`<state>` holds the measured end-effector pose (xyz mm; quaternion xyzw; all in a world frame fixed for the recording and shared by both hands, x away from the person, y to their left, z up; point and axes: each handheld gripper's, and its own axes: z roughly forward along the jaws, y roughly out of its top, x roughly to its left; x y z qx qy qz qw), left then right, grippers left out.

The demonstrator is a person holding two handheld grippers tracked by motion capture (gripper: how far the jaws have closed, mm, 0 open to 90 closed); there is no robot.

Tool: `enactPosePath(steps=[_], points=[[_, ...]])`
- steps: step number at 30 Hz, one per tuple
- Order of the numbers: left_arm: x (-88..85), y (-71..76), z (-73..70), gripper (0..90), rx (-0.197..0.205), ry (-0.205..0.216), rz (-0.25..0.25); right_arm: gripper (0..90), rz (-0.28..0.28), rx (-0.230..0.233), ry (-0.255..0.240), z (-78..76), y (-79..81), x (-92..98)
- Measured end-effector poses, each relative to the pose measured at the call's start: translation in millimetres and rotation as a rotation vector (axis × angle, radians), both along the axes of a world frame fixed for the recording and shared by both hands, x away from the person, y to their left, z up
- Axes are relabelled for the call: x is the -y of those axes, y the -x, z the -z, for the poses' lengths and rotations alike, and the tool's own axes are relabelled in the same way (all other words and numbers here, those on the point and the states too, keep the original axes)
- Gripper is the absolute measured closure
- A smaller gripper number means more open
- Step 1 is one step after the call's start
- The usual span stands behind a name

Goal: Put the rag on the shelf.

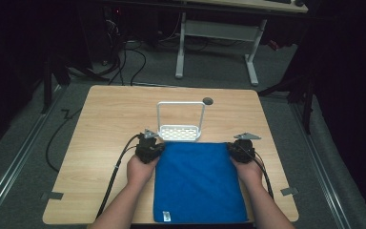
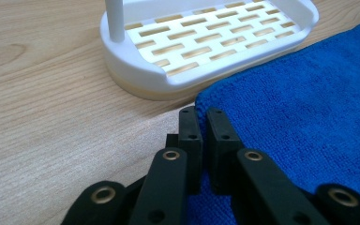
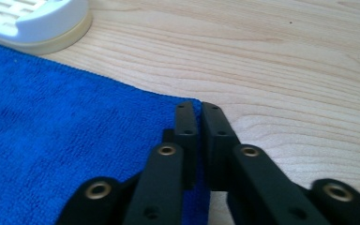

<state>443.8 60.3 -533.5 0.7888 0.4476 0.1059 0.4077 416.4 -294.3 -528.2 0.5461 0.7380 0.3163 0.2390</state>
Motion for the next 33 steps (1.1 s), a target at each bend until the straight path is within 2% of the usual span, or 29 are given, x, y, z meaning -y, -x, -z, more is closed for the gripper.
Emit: enactPosePath(steps=[3,4,5,6,7,10,11,12,13,14,15,16,17,18,19,22,27,33], points=[[0.1,1.8,-0.4,87.0,0.011,-0.007,0.002,88.2,0.0,0.006,0.004,-0.6,2.6,-0.9],[-0.9,4.1,-1.3,87.1,0.024,0.001,0.005,88.2,-0.001,0.017,0.003,-2.0,4.7,-0.8],[-2.1,6.9,-2.8,87.2,0.037,0.02,0.003,88.2,0.007,0.046,-0.04,-7.9,11.3,0.6],[-4.6,13.1,-6.6,87.2,0.069,0.05,0.0,88.2,0.007,0.061,-0.05,-10.6,14.6,0.8],[-4.6,13.1,-6.6,87.2,0.069,0.05,0.0,88.2,0.007,0.061,-0.05,-10.6,14.6,0.8],[-11.6,30.4,-13.4,87.1,0.141,0.085,0.003,88.2,0.002,0.125,-0.102,-21.2,31.6,-1.0],[-16.0,42.0,-15.0,87.1,0.179,0.092,0.008,88.2,0.001,0.166,-0.122,-24.2,44.5,-3.0],[-18.8,48.5,-14.9,87.1,0.203,0.1,0.007,88.2,-0.003,0.182,-0.129,-24.7,49.1,-2.7],[-18.8,48.5,-14.9,87.1,0.203,0.1,0.007,88.2,-0.003,0.182,-0.129,-24.7,49.1,-2.7],[-20.1,53.2,-16.3,87.1,0.219,0.083,0.008,88.2,0.001,0.19,-0.146,-25.8,54.2,-2.8],[-20.5,56.0,-18.9,87.1,0.235,0.072,0.009,88.2,-0.007,0.217,-0.127,-32.2,61.5,-3.2],[-22.1,62.1,-25.9,87.0,0.277,0.085,0.001,88.2,-0.008,0.236,-0.13,-35.4,64.6,-2.4],[-22.1,62.1,-25.9,87.0,0.277,0.085,0.001,88.2,-0.008,0.236,-0.13,-35.4,64.6,-2.4],[-22.6,67.4,-32.8,87.0,0.305,0.102,0.004,88.2,-0.008,0.267,-0.139,-41.2,70.5,-1.8],[-22.6,67.4,-32.8,87.0,0.305,0.102,0.004,88.2,-0.008,0.267,-0.139,-41.2,70.5,-1.8],[-22.8,76.2,-44.0,87.0,0.362,0.107,0.009,88.2,-0.016,0.317,-0.152,-52.3,77.8,-1.9],[-29.5,83.8,-57.0,87.0,0.402,0.133,-0.01,88.2,-0.031,0.36,-0.168,-61.3,85.2,-4.7],[-31.5,85.1,-63.6,86.9,0.412,0.144,-0.003,88.2,-0.046,0.397,-0.18,-70.4,92.0,-8.8]])
